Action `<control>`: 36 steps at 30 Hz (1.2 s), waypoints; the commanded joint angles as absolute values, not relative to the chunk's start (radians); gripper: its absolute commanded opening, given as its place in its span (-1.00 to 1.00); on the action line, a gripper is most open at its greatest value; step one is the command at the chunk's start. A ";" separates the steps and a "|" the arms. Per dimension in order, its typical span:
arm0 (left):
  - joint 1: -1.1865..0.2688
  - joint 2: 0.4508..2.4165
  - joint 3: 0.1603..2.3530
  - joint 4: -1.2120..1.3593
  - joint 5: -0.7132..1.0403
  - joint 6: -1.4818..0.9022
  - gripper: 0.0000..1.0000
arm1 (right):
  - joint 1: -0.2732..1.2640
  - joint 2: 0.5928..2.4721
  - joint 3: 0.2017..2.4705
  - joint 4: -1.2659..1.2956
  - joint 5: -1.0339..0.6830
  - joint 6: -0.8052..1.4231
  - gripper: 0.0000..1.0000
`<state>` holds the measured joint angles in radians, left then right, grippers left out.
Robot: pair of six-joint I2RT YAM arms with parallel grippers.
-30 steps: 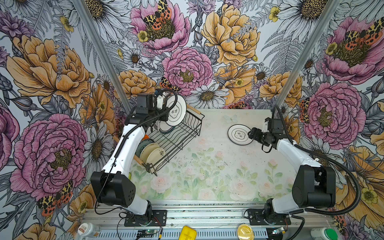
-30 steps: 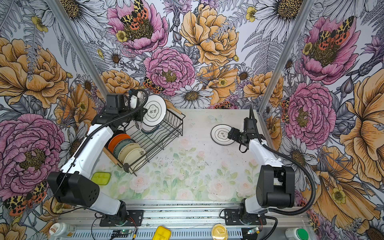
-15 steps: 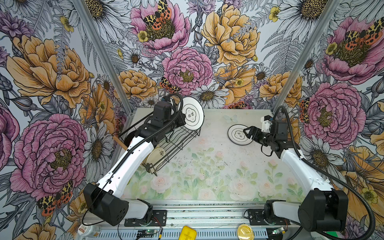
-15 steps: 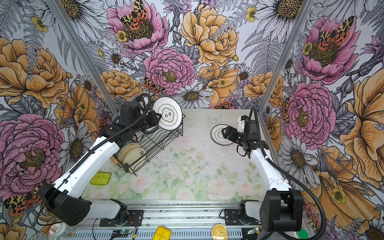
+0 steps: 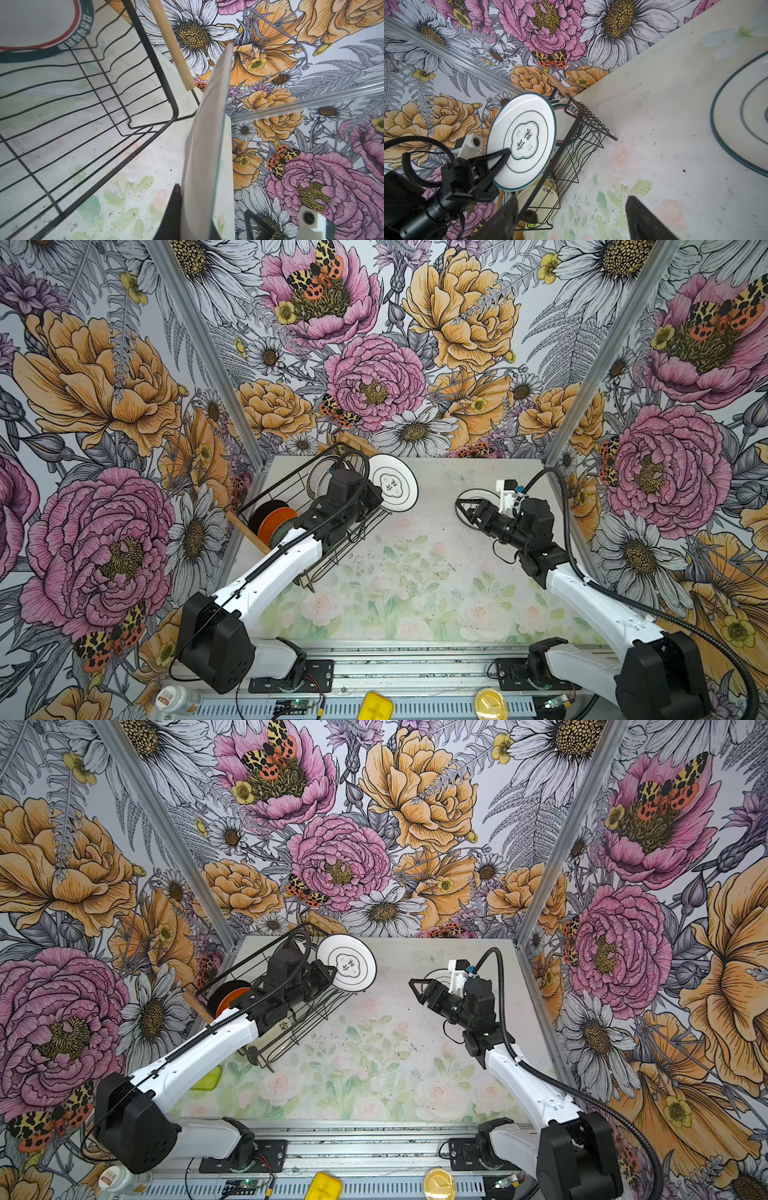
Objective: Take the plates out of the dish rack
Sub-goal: 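Pass the plate from the left gripper to the right gripper reaching toward it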
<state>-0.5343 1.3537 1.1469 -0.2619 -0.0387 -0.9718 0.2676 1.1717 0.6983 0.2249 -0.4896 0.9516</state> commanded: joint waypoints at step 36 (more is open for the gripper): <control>-0.583 1.473 1.099 0.050 0.151 -1.145 -1.00 | 0.456 1.636 0.911 0.854 -0.459 1.234 -0.62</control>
<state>-0.5674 1.4643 1.0988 0.0135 0.0891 -1.1385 0.4305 1.6497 0.8764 0.7723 -0.4355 1.3018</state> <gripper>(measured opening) 0.109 0.203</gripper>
